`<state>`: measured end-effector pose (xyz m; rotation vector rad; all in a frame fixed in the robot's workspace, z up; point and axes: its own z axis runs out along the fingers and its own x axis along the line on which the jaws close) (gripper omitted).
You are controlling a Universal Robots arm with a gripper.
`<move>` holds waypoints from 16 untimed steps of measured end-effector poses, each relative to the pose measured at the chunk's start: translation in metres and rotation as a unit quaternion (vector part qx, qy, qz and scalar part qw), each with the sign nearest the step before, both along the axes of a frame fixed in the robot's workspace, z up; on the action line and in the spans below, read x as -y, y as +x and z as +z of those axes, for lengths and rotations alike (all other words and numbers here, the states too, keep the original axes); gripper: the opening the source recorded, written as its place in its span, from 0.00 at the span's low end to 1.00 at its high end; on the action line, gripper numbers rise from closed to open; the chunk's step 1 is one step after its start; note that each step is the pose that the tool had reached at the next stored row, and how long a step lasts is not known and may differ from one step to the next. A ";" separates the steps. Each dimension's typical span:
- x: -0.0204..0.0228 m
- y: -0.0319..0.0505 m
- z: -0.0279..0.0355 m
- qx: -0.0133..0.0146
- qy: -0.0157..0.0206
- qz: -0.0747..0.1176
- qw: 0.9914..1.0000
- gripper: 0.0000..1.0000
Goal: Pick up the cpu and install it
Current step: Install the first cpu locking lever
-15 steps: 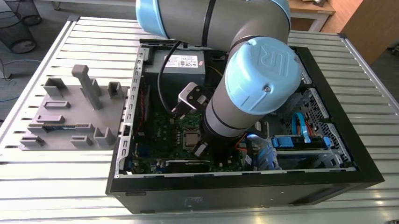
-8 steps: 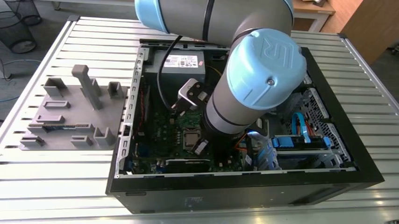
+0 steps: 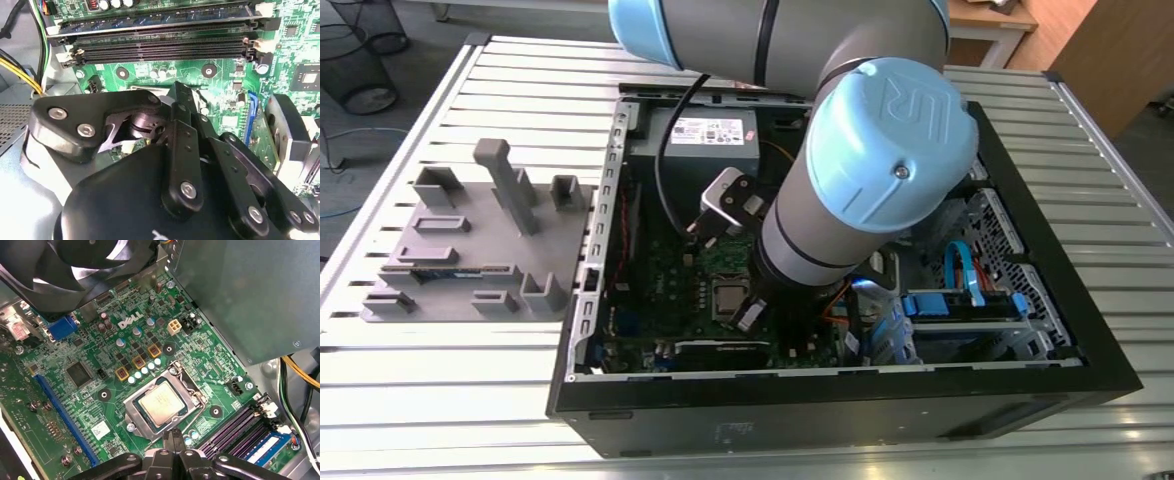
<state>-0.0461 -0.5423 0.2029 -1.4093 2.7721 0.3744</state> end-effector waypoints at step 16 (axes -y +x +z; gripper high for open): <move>-0.0001 0.0000 0.0024 0.000 0.001 0.036 0.999 0.11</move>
